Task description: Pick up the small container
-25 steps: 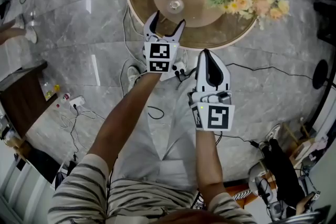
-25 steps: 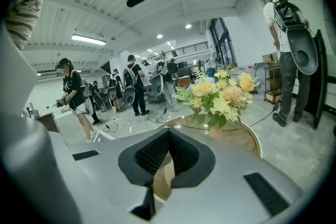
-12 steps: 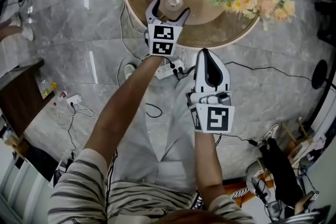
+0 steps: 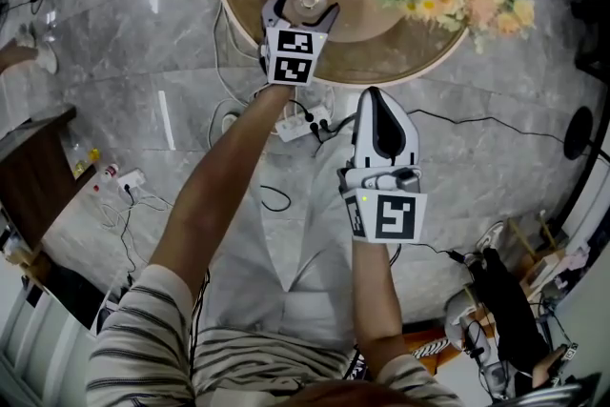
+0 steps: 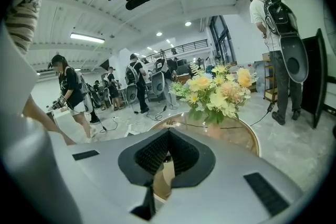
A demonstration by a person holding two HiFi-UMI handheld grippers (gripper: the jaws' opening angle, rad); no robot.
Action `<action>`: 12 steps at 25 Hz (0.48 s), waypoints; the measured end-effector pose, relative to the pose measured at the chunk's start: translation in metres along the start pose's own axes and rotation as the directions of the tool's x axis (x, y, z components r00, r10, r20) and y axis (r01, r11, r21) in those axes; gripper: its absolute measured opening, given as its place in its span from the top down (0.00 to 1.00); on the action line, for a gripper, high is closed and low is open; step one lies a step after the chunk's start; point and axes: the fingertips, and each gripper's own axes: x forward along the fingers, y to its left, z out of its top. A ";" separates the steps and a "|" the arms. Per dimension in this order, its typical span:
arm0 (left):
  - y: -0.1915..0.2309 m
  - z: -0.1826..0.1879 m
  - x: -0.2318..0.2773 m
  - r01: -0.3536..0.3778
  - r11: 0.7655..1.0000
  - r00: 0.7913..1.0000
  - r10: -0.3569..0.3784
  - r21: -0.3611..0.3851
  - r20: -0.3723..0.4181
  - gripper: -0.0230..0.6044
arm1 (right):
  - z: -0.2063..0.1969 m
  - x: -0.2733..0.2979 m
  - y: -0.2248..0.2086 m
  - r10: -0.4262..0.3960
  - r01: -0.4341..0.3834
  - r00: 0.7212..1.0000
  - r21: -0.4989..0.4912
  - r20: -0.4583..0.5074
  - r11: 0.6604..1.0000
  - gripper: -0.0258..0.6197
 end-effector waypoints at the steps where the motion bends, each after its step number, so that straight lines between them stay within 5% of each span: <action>1: -0.001 0.000 0.001 0.005 1.000 1.000 -0.005 0.000 -0.003 0.35 | 0.000 0.000 0.000 -0.001 0.001 1.000 0.000 -0.001 1.000 0.95; 4: -0.005 -0.001 0.004 0.009 1.000 1.000 -0.009 0.005 -0.009 0.43 | -0.001 0.000 -0.002 -0.002 0.002 1.000 -0.001 -0.003 1.000 0.95; 12: -0.008 -0.002 -0.004 0.008 0.999 1.000 -0.008 0.034 -0.012 0.43 | -0.002 -0.002 -0.001 -0.005 0.005 1.000 0.013 -0.004 1.000 0.95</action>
